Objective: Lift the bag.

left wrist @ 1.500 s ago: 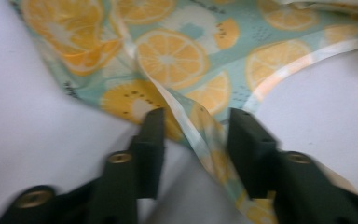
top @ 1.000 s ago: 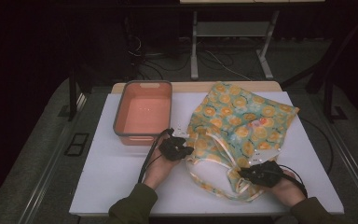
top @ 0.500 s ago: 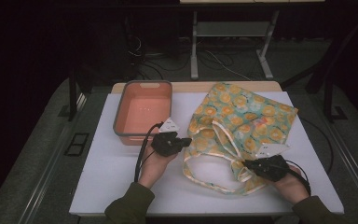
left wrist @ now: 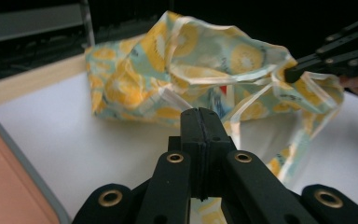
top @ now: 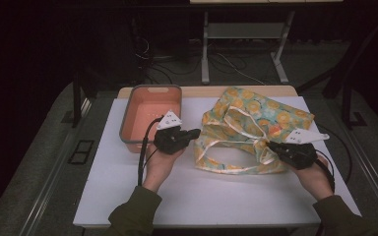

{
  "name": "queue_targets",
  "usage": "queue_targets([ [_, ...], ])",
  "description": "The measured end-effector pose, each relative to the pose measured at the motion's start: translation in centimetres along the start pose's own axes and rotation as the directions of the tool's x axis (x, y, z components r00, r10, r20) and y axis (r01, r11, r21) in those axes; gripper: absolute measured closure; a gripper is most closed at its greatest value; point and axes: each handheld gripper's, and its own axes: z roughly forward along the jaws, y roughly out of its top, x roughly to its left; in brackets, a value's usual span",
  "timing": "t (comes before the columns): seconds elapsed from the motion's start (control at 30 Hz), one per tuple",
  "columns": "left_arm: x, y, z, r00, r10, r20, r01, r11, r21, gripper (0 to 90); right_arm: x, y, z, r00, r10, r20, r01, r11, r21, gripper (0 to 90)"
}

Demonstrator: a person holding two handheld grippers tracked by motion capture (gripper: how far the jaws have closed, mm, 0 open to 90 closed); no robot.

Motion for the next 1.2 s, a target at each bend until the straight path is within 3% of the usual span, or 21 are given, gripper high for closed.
queue_targets([
  [0.27,-1.0,3.1,-1.7,0.9989,0.047,0.003,-0.046,0.9958,-0.079,89.8,-0.7,2.3,-1.2,0.9993,0.003,0.036,0.001,0.995,-0.095,89.7],
  [0.43,-0.8,5.0,-2.8,0.9986,0.054,-0.002,-0.053,0.9881,-0.144,89.8,-1.4,4.2,-3.1,0.9984,0.027,0.05,-0.016,0.981,-0.194,89.7],
  [0.6,0.2,5.8,-1.7,0.9995,0.028,-0.015,-0.03,0.9876,-0.154,89.8,-2.8,5.3,-3.7,0.9959,0.058,0.069,-0.04,0.971,-0.237,89.7],
  [0.87,2.1,4.6,1.5,0.9993,-0.019,-0.032,0.016,0.9977,-0.066,89.7,-4.7,3.8,-0.9,0.9909,0.12,0.062,-0.108,0.981,-0.161,89.6],
  [1.2,2.9,3.0,4.7,0.9979,-0.023,-0.06,0.024,0.9995,0.021,89.7,-6.1,1.6,1.8,0.9844,0.169,0.049,-0.166,0.984,-0.057,89.6],
])
